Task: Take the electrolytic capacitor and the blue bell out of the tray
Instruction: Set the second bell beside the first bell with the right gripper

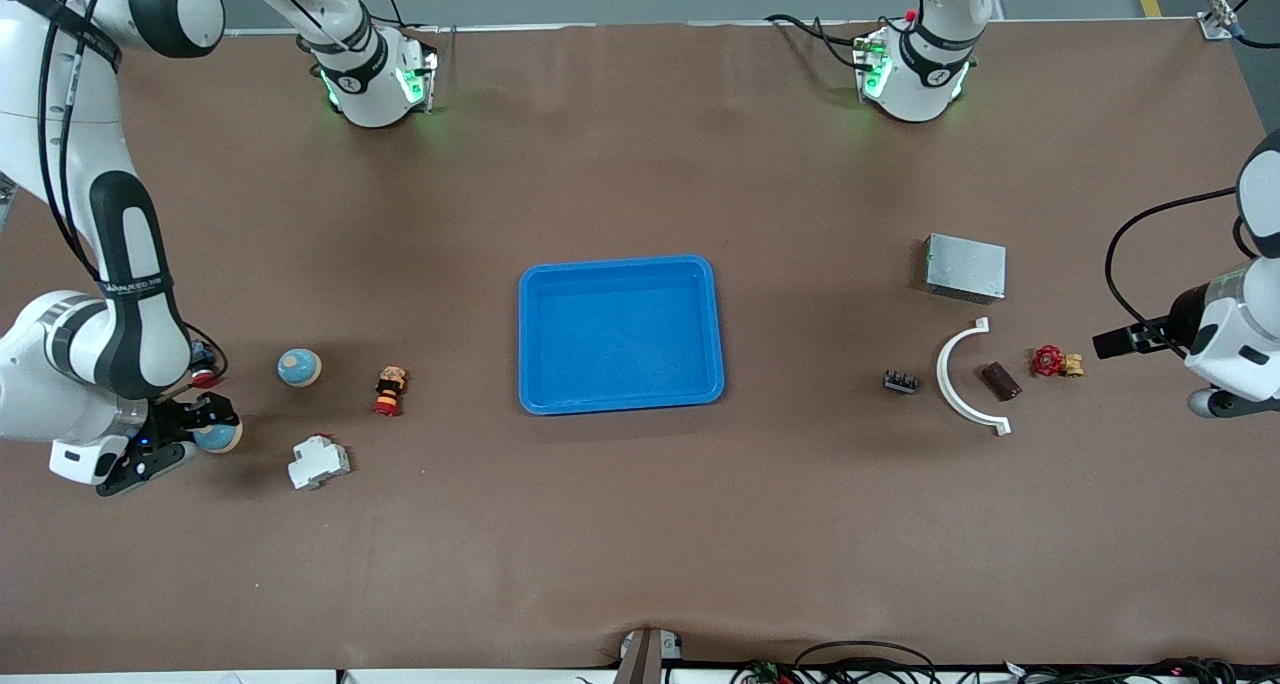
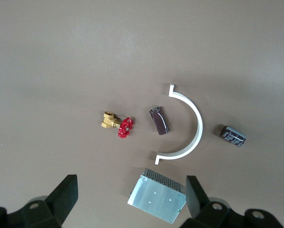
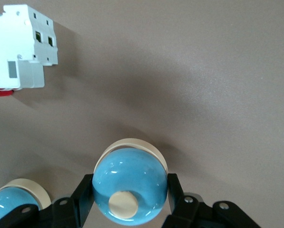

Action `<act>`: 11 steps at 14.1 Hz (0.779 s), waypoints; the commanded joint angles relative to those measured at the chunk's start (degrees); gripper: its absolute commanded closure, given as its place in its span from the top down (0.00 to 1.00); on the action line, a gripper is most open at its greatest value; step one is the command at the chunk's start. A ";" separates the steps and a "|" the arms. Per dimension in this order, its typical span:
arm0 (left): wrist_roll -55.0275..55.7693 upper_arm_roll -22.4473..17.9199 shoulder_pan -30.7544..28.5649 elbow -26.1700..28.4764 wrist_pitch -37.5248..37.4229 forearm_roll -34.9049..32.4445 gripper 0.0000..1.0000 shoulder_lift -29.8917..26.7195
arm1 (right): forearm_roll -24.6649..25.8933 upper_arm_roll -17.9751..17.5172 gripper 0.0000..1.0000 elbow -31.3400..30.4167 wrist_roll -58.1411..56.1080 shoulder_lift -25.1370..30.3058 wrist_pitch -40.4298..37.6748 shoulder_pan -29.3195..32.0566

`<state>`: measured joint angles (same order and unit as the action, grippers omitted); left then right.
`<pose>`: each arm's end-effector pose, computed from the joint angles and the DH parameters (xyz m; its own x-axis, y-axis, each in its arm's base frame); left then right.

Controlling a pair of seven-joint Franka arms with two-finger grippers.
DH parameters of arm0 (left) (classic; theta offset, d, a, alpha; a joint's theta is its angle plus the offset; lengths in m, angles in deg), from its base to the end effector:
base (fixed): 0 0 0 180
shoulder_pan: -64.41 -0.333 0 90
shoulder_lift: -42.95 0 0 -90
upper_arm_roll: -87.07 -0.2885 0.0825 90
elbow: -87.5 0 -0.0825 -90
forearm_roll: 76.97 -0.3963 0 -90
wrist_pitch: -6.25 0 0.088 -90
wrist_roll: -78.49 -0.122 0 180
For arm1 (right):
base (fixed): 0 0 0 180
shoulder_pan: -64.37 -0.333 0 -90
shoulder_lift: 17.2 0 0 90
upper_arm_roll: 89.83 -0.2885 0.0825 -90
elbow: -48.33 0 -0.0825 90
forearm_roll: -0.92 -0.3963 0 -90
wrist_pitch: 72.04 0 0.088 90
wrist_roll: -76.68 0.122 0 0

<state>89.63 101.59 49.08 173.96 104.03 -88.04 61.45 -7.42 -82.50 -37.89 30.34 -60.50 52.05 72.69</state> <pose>0.6446 0.0461 0.4320 0.9787 0.1835 -0.0925 0.1711 -0.9770 -0.1276 0.6720 -0.1703 0.1713 0.8857 0.4623 -0.0422 0.4582 -0.8852 -0.0809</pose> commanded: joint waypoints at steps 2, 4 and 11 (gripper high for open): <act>-1.29 -0.01 -1.45 -4.70 -2.15 1.22 1.00 -0.83 | 1.05 -1.18 0.00 1.32 -1.92 -1.08 -0.26 2.13; -1.21 0.51 -1.54 -6.20 -2.25 1.13 1.00 -0.92 | 0.88 -1.18 0.00 1.32 -3.40 -1.43 0.44 2.75; -1.29 1.30 -0.93 -6.47 -6.98 1.13 1.00 -6.89 | 0.08 -1.18 0.00 1.32 -4.82 -2.48 2.82 3.45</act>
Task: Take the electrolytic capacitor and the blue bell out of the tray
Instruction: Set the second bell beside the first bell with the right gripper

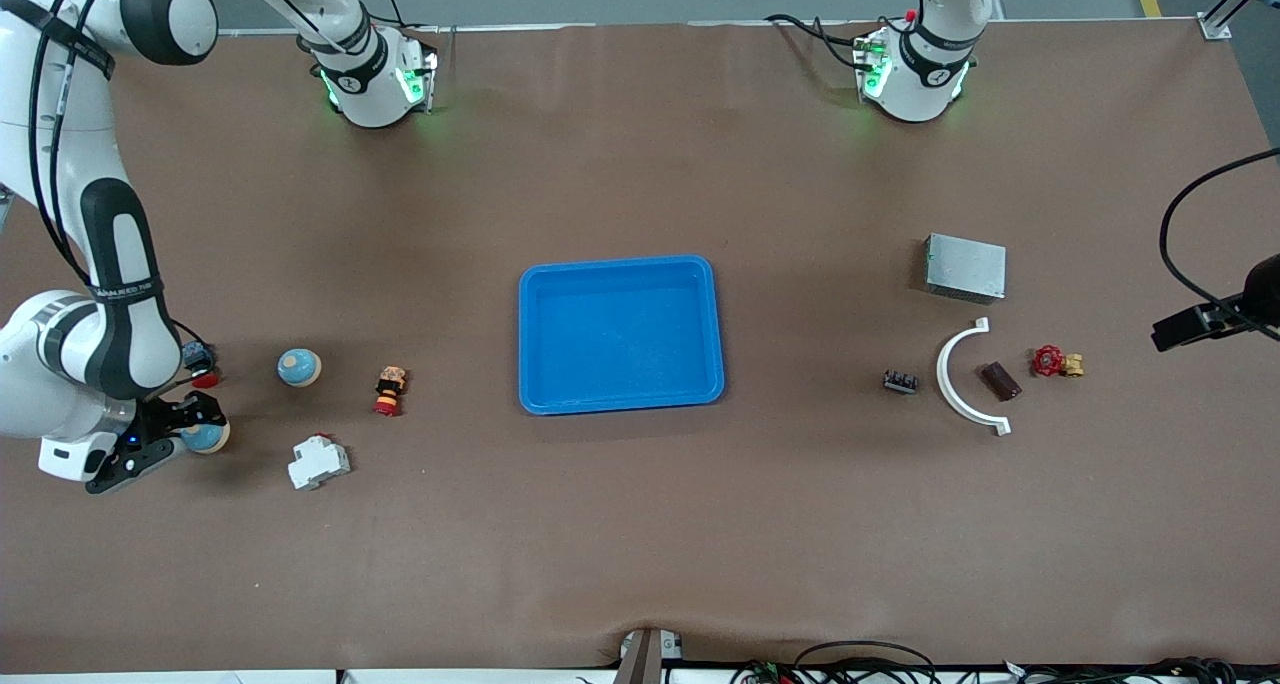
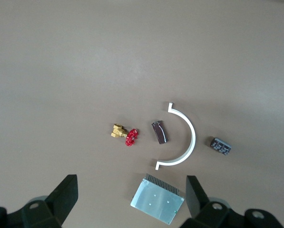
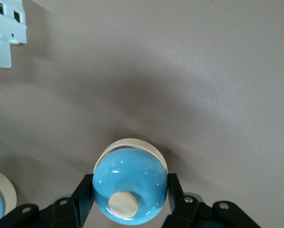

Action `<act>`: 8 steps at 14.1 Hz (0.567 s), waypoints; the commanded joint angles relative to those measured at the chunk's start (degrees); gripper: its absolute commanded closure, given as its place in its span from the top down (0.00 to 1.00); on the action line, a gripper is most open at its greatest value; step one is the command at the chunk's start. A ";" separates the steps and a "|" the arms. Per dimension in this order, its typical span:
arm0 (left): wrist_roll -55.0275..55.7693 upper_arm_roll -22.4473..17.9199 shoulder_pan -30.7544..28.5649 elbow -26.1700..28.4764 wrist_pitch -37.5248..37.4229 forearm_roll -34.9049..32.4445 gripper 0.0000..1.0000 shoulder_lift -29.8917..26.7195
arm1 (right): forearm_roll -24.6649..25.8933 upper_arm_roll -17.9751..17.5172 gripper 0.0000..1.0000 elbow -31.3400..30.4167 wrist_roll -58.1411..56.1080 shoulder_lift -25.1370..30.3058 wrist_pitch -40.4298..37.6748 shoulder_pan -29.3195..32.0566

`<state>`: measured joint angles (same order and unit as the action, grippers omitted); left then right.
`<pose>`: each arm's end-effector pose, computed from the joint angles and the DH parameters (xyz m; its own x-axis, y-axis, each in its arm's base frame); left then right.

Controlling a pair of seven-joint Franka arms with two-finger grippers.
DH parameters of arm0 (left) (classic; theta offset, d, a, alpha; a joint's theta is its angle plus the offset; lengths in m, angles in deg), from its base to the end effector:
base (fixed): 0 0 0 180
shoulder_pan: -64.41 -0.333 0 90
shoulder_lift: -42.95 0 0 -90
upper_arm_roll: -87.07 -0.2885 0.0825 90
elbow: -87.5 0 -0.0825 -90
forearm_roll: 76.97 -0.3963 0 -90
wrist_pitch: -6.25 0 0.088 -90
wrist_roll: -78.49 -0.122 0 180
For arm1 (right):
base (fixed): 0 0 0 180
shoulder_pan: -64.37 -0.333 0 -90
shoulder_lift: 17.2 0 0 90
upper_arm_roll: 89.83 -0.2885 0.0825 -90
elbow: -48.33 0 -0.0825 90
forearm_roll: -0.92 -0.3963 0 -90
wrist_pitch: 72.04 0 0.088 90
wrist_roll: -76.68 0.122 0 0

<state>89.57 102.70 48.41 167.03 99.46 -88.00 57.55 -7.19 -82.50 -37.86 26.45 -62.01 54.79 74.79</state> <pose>0.6376 0.0451 0.5277 0.9808 0.1943 0.0166 0.1948 -0.9731 -0.1229 0.6667 -0.1965 0.1571 0.8709 0.4906 -0.0284 0.4883 -0.8705 -0.0613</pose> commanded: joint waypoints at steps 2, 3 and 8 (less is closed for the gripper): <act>-1.24 0.54 -0.25 0.45 -3.73 1.35 1.00 -5.61 | -0.41 -1.35 0.00 1.29 -0.84 -1.42 0.08 1.79; -1.32 0.80 -0.34 0.54 -3.91 2.31 1.00 -7.19 | -0.41 -1.44 0.00 1.29 -0.67 -1.59 -0.01 1.88; -6.07 -0.16 0.18 1.32 -6.90 5.75 1.00 -11.68 | -2.17 -1.44 0.00 1.29 -0.23 -1.86 -0.01 1.80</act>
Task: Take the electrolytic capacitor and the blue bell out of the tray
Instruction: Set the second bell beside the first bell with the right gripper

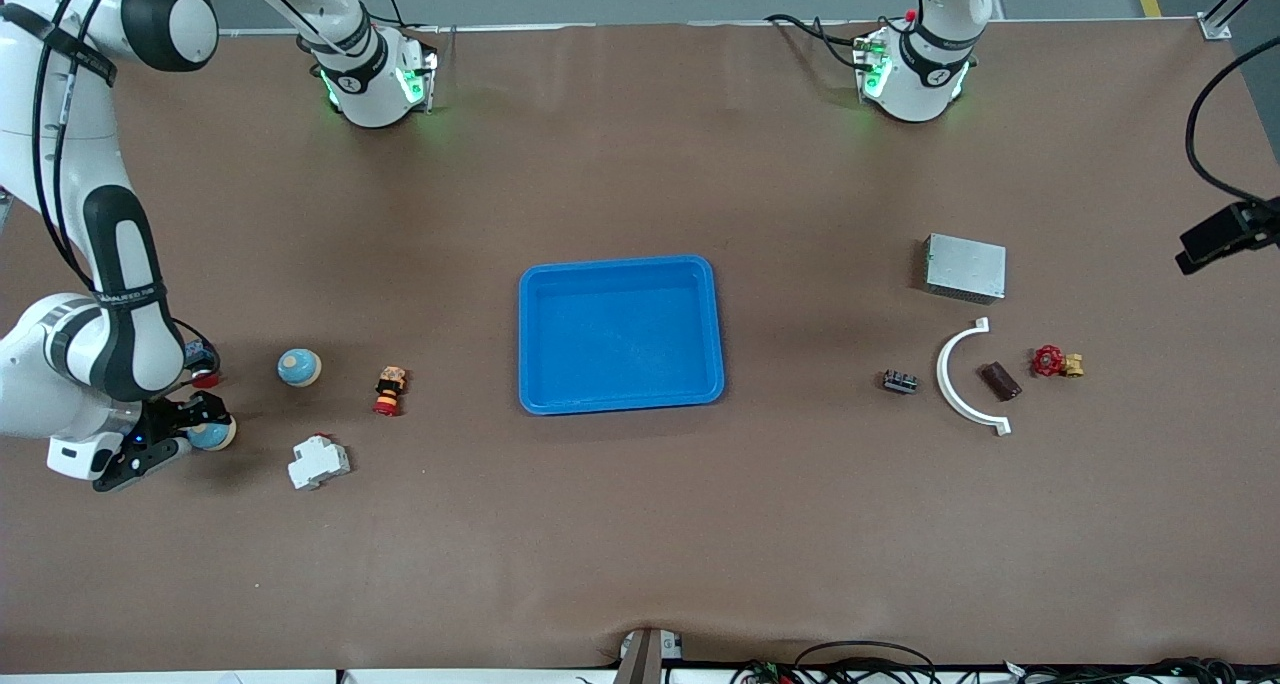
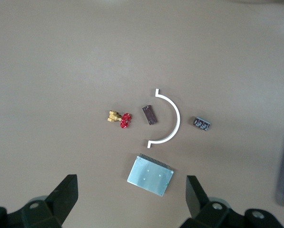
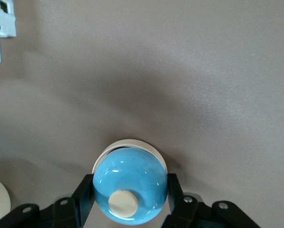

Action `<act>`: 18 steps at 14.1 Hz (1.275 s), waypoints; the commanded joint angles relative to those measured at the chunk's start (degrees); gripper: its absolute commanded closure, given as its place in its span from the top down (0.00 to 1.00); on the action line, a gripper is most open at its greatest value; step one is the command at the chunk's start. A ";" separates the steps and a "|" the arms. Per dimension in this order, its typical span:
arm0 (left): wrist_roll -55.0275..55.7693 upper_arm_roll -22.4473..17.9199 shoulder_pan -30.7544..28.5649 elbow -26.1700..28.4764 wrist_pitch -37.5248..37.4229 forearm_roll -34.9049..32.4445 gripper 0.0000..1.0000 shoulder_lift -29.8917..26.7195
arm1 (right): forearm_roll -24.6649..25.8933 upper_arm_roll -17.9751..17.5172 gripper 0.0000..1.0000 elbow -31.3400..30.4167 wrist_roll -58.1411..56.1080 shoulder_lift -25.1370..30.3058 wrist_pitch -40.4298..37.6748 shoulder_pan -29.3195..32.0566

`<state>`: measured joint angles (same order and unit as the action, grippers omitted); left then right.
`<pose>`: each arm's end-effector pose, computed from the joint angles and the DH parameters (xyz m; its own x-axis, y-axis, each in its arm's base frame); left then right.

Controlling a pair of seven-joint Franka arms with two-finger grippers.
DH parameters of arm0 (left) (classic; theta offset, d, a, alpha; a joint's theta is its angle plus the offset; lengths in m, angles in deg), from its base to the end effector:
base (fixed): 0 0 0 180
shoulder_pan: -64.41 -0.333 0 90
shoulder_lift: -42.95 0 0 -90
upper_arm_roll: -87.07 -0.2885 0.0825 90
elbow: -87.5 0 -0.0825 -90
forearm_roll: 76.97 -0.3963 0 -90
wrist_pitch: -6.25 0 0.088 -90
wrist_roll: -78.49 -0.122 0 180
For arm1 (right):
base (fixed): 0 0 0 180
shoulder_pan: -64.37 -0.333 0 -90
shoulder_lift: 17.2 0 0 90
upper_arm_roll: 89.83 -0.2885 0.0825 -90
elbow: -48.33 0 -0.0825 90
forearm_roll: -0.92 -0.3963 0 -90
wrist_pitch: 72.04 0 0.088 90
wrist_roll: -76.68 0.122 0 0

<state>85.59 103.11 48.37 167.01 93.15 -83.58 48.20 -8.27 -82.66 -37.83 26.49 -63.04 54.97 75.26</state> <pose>0.5871 0.0224 0.6149 0.9900 0.1314 0.0518 0.1354 -0.9872 -0.0837 0.6632 -0.1991 0.1450 0.8800 0.4741 -0.0279 0.4708 -0.8785 -0.0807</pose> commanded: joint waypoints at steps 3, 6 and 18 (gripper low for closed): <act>-1.92 -4.51 6.18 4.77 -1.03 1.25 1.00 -5.77 | -1.00 -1.28 0.00 1.26 -0.17 -1.09 -0.19 1.33; -2.09 -12.33 14.27 7.67 -1.30 1.34 1.00 -8.49 | -1.00 -1.28 0.00 1.26 -0.17 -1.18 -0.19 1.33; -2.35 -14.11 17.19 10.76 -0.42 4.06 1.00 -10.70 | -3.02 -1.37 1.00 5.91 12.00 1.80 -11.59 -1.12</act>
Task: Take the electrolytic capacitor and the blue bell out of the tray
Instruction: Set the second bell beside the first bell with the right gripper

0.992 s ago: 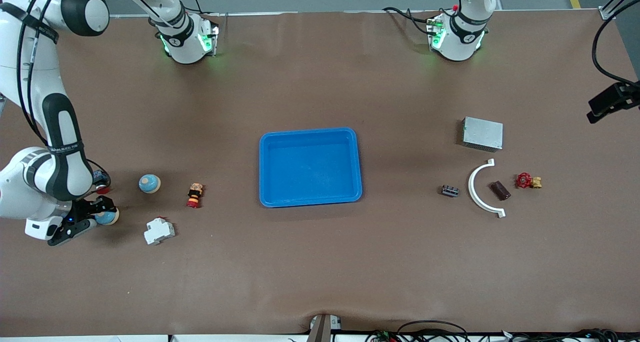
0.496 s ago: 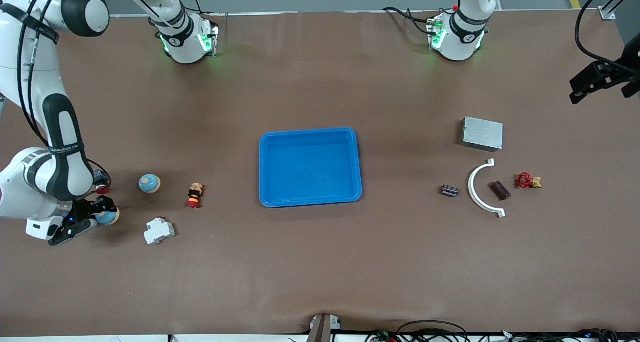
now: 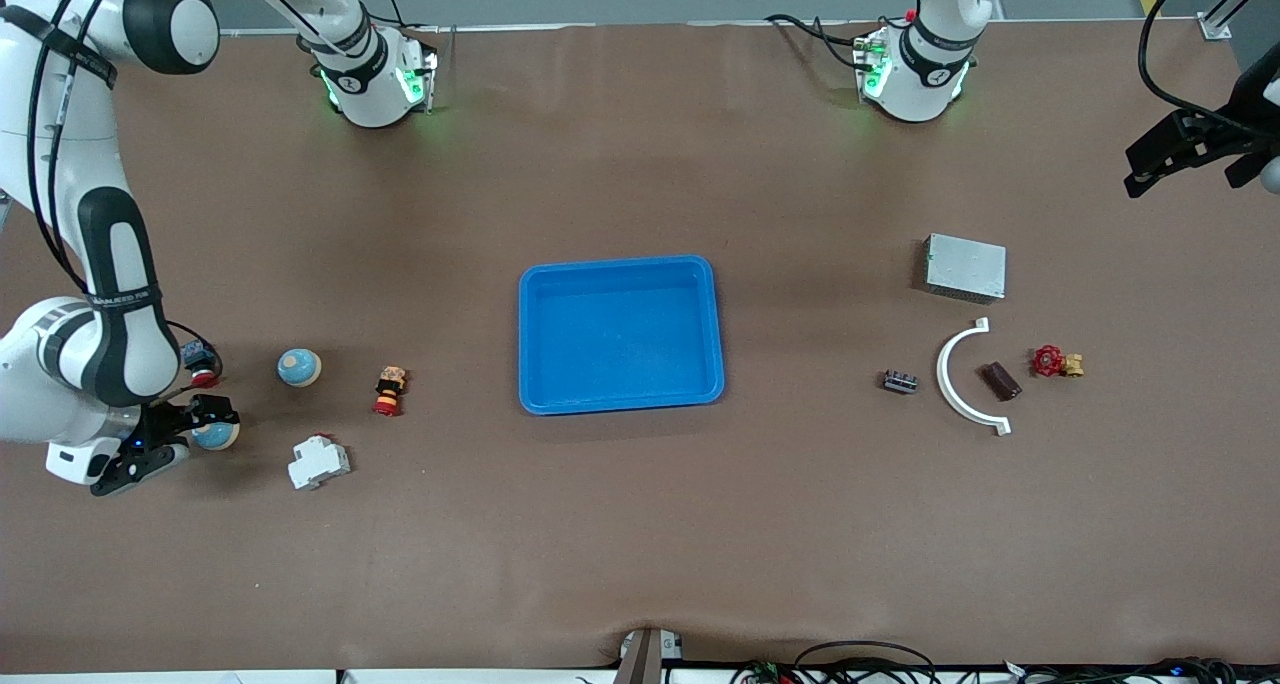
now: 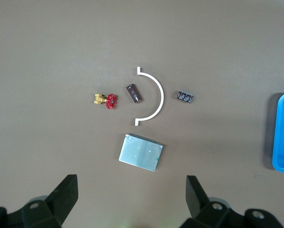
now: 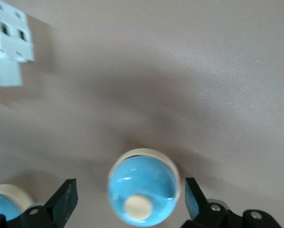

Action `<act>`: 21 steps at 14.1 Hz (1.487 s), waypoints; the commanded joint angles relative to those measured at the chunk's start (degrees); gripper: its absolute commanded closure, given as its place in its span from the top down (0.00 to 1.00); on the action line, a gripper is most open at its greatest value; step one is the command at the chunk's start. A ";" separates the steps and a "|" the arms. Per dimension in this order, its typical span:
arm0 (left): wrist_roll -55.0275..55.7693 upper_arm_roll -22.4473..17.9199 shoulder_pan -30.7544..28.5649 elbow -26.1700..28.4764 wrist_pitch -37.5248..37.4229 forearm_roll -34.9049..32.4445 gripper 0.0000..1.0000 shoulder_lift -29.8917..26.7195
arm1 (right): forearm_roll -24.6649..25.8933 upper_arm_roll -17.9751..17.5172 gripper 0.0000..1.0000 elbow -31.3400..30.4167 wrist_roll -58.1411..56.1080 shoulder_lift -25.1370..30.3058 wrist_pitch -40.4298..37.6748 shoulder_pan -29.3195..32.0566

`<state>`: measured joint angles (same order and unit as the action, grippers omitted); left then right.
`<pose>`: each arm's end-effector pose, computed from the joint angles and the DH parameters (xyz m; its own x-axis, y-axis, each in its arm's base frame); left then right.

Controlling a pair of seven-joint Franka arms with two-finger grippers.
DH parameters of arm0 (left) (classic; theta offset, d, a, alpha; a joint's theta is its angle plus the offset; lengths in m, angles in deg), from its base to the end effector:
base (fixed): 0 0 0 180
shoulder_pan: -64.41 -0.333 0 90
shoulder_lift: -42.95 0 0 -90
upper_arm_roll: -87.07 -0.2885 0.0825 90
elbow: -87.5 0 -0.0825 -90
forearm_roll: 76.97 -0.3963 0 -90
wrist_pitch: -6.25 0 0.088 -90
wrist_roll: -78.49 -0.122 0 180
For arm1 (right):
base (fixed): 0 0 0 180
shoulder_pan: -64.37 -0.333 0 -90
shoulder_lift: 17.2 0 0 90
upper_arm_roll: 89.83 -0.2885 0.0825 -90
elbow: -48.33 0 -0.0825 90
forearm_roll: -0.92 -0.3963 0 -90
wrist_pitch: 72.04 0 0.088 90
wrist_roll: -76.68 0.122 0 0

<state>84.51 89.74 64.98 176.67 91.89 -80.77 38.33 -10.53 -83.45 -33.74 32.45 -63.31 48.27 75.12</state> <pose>0.5355 -0.0228 0.6269 0.9982 0.0534 0.0263 0.0550 -0.9962 -0.0673 0.6746 -0.1846 0.1632 0.9232 0.3821 -0.0415 0.3724 -0.9161 -0.1485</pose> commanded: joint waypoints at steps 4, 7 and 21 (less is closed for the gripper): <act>-1.53 -0.65 0.49 0.66 -0.56 1.25 1.00 -0.92 | -0.41 -0.58 1.00 1.91 14.34 8.66 -10.61 -3.46; -2.24 -0.74 0.57 0.31 -0.65 0.99 1.00 -0.83 | -0.15 -0.32 1.00 1.83 19.94 12.87 -13.68 -4.51; -2.24 -0.12 0.93 5.14 -0.03 1.42 1.00 -3.03 | 8.91 -0.84 1.00 5.17 46.33 30.28 -30.04 -14.00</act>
<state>83.33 89.87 65.82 179.76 91.05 -80.68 37.46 -0.38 -84.11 -27.90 75.47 -35.39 19.56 62.09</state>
